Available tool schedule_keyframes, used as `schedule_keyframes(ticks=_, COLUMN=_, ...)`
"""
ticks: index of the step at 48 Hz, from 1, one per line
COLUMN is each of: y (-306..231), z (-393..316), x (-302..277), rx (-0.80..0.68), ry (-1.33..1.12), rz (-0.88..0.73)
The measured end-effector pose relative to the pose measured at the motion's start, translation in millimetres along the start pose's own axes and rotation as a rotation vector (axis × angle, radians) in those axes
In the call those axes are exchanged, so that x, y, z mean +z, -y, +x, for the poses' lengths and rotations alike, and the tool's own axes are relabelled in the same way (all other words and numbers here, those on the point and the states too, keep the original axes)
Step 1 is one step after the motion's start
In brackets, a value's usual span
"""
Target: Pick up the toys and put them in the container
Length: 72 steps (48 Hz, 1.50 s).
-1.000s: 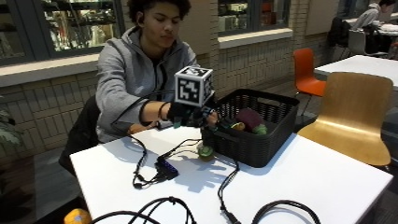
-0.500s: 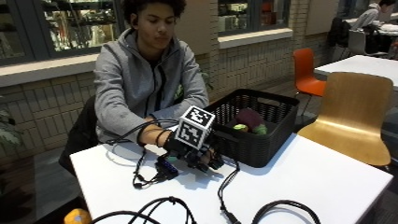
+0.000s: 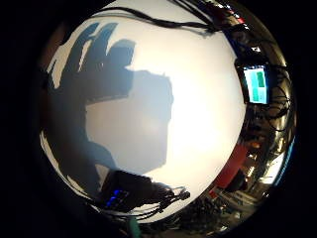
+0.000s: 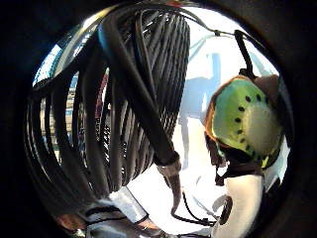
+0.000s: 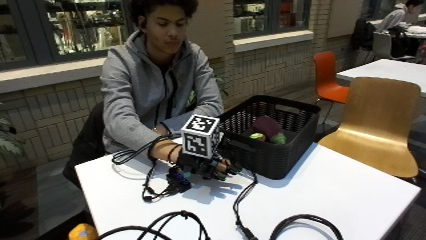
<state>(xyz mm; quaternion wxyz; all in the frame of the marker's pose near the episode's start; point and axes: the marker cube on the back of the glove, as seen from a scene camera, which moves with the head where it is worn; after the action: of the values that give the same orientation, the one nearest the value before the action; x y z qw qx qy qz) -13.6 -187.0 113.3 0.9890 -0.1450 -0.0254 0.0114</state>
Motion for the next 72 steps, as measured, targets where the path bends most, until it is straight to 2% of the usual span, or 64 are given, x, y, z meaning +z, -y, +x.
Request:
schedule_keyframes(ticks=7, y=-3.5, z=0.5, x=-19.5, rx=0.011, ry=0.005, rz=0.070)
schedule_keyframes(ticks=13, y=1.6, z=5.3, x=-74.4, rx=0.033, ry=0.008, rz=0.186)
schedule_keyframes(ticks=20, y=4.9, z=-33.4, x=-147.9, rx=-0.075, ry=0.009, rz=0.318)
schedule_keyframes(ticks=27, y=23.6, z=-98.6, x=-181.4, rx=-0.195, ry=-0.087, rz=0.315)
schedule_keyframes(ticks=34, y=52.2, z=-151.8, x=-174.4, rx=-0.223, ry=-0.071, rz=0.275)
schedule_keyframes(ticks=40, y=72.7, z=-168.7, x=-143.5, rx=-0.297, ry=-0.301, rz=0.229)
schedule_keyframes(ticks=44, y=72.9, z=-189.6, x=-127.3, rx=-0.284, ry=-0.223, rz=0.160)
schedule_keyframes(ticks=48, y=74.9, z=-191.5, x=-115.2, rx=-0.209, ry=-0.252, rz=0.073)
schedule_keyframes(ticks=52, y=70.1, z=-184.3, x=-108.2, rx=-0.228, ry=-0.329, rz=-0.044)
schedule_keyframes(ticks=56, y=63.0, z=-183.7, x=-109.5, rx=-0.193, ry=-0.291, rz=-0.116)
schedule_keyframes(ticks=62, y=42.9, z=-156.4, x=-121.5, rx=-0.223, ry=-0.345, rz=-0.090)
schedule_keyframes(ticks=67, y=10.0, z=-137.2, x=-131.9, rx=-0.202, ry=-0.154, rz=-0.070)
schedule_keyframes(ticks=72, y=-37.4, z=-98.7, x=-125.0, rx=-0.126, ry=-0.147, rz=-0.036)
